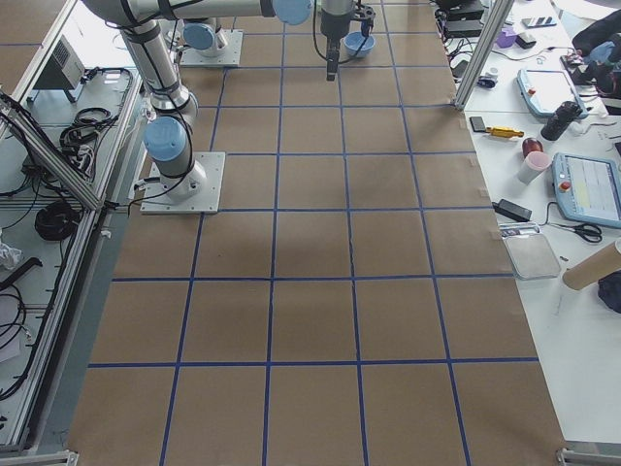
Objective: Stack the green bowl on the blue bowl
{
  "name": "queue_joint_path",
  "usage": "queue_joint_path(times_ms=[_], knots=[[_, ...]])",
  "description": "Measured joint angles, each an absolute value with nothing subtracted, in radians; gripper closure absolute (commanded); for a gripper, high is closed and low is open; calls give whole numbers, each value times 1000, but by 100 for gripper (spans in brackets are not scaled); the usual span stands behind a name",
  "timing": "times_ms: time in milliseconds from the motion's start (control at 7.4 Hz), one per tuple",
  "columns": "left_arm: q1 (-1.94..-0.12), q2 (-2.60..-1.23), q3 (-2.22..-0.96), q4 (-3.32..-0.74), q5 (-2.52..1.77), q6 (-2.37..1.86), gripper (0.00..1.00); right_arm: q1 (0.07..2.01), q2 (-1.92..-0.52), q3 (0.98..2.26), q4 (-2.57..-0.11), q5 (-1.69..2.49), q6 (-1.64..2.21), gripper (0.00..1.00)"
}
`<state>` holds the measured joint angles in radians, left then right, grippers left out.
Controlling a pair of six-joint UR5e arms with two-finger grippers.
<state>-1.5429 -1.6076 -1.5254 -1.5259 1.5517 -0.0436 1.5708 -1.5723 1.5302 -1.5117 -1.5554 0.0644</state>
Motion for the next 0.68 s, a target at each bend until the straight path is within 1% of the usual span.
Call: queue_joint_path(times_ms=[676], knots=[[-1530, -1601, -1525, -1541, 1549, -29, 0, 1571, -1572, 1529, -1511, -1555, 64, 0]])
